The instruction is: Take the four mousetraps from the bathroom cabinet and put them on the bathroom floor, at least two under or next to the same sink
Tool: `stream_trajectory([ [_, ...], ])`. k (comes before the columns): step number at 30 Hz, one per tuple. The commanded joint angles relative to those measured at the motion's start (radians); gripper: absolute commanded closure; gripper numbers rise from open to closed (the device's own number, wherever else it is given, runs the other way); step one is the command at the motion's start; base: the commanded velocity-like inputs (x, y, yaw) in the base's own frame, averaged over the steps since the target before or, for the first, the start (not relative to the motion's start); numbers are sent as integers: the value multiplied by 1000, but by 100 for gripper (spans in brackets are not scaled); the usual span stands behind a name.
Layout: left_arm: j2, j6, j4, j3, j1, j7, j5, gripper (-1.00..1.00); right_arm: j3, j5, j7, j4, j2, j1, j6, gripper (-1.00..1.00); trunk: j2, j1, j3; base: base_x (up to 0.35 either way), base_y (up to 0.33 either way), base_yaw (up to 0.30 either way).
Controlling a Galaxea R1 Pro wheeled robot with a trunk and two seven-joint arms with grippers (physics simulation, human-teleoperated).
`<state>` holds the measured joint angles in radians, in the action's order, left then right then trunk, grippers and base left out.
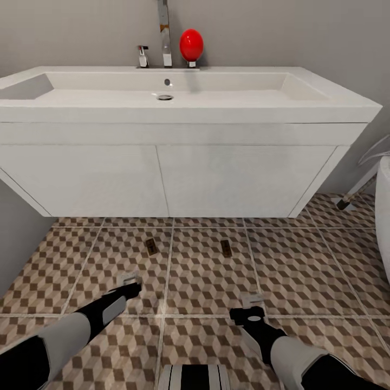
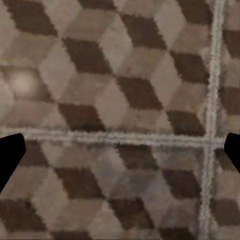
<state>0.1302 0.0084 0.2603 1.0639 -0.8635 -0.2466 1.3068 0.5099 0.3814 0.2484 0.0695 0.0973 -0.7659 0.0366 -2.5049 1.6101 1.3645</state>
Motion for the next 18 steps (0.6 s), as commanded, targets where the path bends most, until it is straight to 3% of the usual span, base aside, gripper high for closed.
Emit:
stream_trajectory([
  [1,5,1,5,8,5,-8,6,-100,8,10,3,5,0,-6,2,-100,0,0,1,0,0,0],
  [6,5,1,3,8,28,-8,6,-100,8,7,3,9,-1,-35,1,-100,0,0,1,0,0,0],
  [18,3,-4,2,8,81,-8,5,-100,9,2,3,18,1,-27,2,-100,0,0,1,0,0,0],
])
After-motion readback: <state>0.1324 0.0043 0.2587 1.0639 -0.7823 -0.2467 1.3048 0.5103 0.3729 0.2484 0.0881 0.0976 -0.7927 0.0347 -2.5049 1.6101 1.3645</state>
